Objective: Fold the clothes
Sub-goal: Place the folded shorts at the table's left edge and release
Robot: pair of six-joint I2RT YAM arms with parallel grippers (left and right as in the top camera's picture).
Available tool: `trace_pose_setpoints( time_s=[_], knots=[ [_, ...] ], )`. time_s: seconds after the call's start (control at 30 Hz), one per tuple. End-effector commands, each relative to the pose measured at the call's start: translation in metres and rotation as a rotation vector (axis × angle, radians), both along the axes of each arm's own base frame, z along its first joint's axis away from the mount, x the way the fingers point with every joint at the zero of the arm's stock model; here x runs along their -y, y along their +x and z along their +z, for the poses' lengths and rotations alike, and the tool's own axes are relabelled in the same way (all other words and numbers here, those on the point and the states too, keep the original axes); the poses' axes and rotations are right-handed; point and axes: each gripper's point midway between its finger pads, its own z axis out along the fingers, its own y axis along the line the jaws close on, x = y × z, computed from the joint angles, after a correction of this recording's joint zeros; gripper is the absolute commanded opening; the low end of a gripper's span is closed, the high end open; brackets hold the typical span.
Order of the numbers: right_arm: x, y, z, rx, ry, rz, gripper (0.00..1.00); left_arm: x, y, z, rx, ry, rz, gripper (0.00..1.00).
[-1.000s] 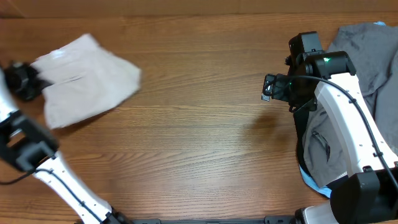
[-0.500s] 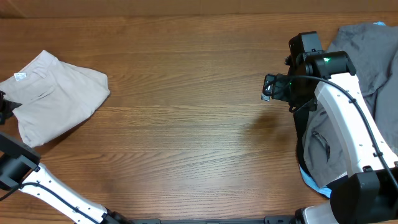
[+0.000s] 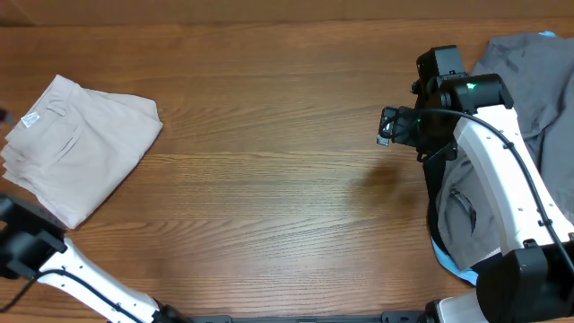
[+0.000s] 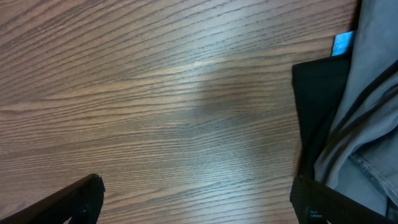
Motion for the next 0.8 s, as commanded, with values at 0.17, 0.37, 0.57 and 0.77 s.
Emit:
trace_pose_setpoints(
  time_s=[0.17,0.37,0.57,0.77],
  knots=[
    [-0.002,0.004,0.009,0.032,0.009,0.007,1.0,0.127,0.051,0.072,0.041,0.203,-0.507,0.66],
    [-0.002,0.002,0.009,0.027,0.007,0.011,1.0,0.232,0.067,0.018,-0.151,0.13,-0.776,0.04],
    [-0.001,-0.001,0.008,0.012,0.005,0.011,1.0,0.272,0.045,-0.055,-0.459,0.133,-0.794,0.04],
    [-0.001,-0.006,0.007,-0.004,-0.003,0.036,1.0,0.264,0.023,-0.099,-0.617,0.151,-0.734,0.04]
  ],
)
